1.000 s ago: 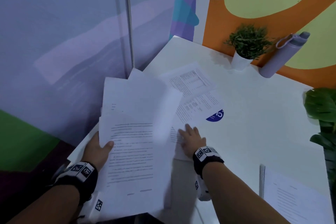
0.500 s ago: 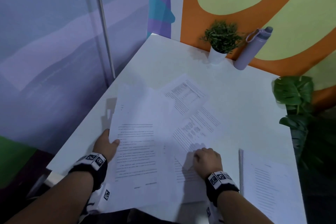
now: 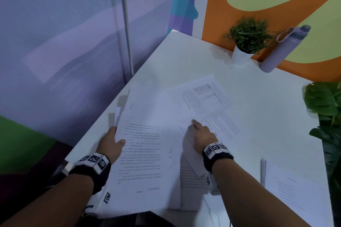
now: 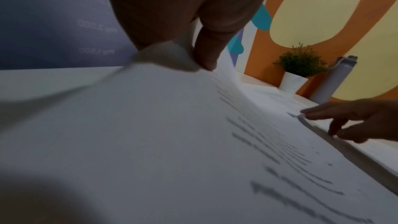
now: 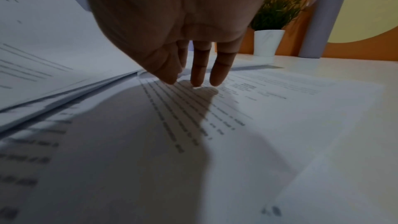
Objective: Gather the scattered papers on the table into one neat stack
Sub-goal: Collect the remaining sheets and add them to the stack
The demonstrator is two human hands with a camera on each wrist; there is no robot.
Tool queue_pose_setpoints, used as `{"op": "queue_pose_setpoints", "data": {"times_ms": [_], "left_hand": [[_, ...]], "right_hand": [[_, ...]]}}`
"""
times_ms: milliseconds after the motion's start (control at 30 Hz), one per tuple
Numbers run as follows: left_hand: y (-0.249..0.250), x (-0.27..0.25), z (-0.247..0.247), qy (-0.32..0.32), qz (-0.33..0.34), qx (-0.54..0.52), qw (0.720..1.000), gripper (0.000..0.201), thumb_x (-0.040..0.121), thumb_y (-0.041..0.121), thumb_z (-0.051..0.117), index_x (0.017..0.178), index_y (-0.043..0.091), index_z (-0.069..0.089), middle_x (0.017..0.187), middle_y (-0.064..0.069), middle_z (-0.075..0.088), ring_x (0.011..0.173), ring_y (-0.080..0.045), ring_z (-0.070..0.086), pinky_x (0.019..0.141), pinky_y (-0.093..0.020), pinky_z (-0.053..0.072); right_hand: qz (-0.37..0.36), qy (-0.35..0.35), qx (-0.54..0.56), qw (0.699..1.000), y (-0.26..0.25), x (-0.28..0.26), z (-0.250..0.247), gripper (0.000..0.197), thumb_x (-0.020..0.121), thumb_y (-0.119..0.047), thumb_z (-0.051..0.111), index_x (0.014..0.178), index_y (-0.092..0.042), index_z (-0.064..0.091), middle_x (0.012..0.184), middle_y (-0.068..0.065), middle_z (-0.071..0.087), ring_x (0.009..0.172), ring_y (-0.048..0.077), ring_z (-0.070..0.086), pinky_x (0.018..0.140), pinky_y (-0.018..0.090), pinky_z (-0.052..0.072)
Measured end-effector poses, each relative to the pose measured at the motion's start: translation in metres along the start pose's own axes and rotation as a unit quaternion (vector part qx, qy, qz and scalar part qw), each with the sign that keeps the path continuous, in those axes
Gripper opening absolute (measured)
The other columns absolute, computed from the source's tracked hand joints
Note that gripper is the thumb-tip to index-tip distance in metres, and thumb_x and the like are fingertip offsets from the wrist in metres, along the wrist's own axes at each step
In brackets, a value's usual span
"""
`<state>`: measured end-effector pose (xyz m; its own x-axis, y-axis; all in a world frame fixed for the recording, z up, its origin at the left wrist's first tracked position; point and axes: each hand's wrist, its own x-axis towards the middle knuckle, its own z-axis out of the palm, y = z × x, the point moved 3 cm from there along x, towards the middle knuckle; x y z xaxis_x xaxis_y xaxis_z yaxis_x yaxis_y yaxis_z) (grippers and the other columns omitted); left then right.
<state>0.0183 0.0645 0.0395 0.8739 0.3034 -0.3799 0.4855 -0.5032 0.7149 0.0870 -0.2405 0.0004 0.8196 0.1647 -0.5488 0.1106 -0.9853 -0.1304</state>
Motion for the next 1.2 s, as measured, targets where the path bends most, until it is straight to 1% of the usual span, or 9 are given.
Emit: {"op": "queue_pose_setpoints", "data": {"times_ms": [167,400,533,600,700,800,900,1066,1200], "left_hand": [[-0.001,0.005,-0.011,0.036,0.001,-0.073,0.997,0.031,0.088,0.006,0.057,0.118,0.008,0.053,0.111,-0.008,0.060,0.095,-0.020,0.053,0.086,-0.031,0.041],[0.006,0.019,-0.016,0.020,0.054,-0.192,0.980,0.035,0.084,-0.003,0.058,0.097,0.030,0.060,0.110,-0.005,0.063,0.102,-0.022,0.059,0.091,-0.034,0.041],[0.021,0.016,-0.007,-0.018,0.065,-0.245,0.967,0.040,0.085,-0.008,0.056,0.116,0.017,0.057,0.112,-0.008,0.063,0.103,-0.024,0.059,0.092,-0.034,0.042],[0.029,0.012,-0.002,-0.022,0.071,-0.258,0.963,0.040,0.086,-0.007,0.055,0.118,0.017,0.054,0.106,-0.001,0.064,0.097,-0.017,0.060,0.089,-0.031,0.043],[0.043,0.006,0.000,-0.046,0.081,-0.275,0.957,0.040,0.087,-0.006,0.054,0.118,0.018,0.053,0.101,0.010,0.063,0.093,-0.005,0.060,0.080,-0.022,0.045],[0.052,0.006,0.000,-0.074,0.089,-0.312,0.943,0.041,0.087,-0.007,0.055,0.121,0.016,0.053,0.110,0.004,0.065,0.099,-0.009,0.061,0.085,-0.024,0.046],[0.055,0.008,0.004,-0.083,0.089,-0.327,0.937,0.042,0.087,-0.007,0.054,0.122,0.014,0.053,0.110,0.003,0.064,0.100,-0.009,0.061,0.088,-0.025,0.046],[0.009,0.022,0.033,-0.081,0.032,-0.175,0.981,0.061,0.076,0.015,0.071,0.130,0.020,0.045,0.123,-0.004,0.062,0.112,-0.023,0.059,0.103,-0.045,0.044],[-0.003,0.016,0.059,-0.086,0.010,-0.030,0.996,0.074,0.077,0.019,0.069,0.141,0.017,0.032,0.139,-0.011,0.050,0.123,-0.030,0.051,0.106,-0.044,0.039]], "right_hand": [[-0.005,0.094,0.133,0.987,0.009,-0.008,0.003,0.055,0.086,-0.002,0.045,0.139,-0.014,0.042,0.150,0.001,0.032,0.124,0.025,0.048,0.103,0.032,0.042],[0.044,0.063,0.026,0.997,0.028,-0.052,0.015,0.027,0.089,-0.023,0.043,0.111,-0.016,0.059,0.113,0.010,0.064,0.100,0.030,0.061,0.083,0.035,0.049],[0.068,0.117,0.090,0.987,0.039,-0.060,0.022,0.039,0.088,-0.016,0.044,0.127,-0.017,0.047,0.131,0.011,0.050,0.111,0.032,0.055,0.091,0.039,0.047],[0.067,0.126,0.104,0.984,0.034,-0.057,0.024,0.056,0.088,-0.016,0.043,0.143,-0.023,0.033,0.151,0.007,0.030,0.136,0.027,0.035,0.112,0.045,0.028],[0.014,0.058,0.101,0.993,0.016,-0.052,0.031,0.057,0.095,-0.023,0.037,0.149,-0.029,0.019,0.160,-0.006,0.008,0.147,0.018,0.008,0.116,0.055,0.011],[-0.042,0.026,0.095,0.994,0.008,-0.054,0.042,0.047,0.093,-0.022,0.033,0.139,-0.023,0.038,0.156,-0.007,0.021,0.145,0.017,0.015,0.112,0.060,0.018],[-0.067,0.057,0.094,0.992,0.015,-0.065,0.049,0.038,0.086,-0.026,0.038,0.117,-0.022,0.060,0.132,-0.005,0.051,0.125,0.018,0.046,0.100,0.044,0.042],[0.038,0.139,0.207,0.968,0.049,-0.090,0.052,0.035,0.087,-0.027,0.048,0.114,-0.015,0.066,0.118,0.009,0.062,0.112,0.029,0.057,0.095,0.036,0.046],[0.282,0.229,0.297,0.883,0.087,-0.112,0.056,0.039,0.094,-0.022,0.043,0.131,-0.014,0.052,0.137,0.016,0.042,0.124,0.035,0.044,0.102,0.045,0.041]]}}
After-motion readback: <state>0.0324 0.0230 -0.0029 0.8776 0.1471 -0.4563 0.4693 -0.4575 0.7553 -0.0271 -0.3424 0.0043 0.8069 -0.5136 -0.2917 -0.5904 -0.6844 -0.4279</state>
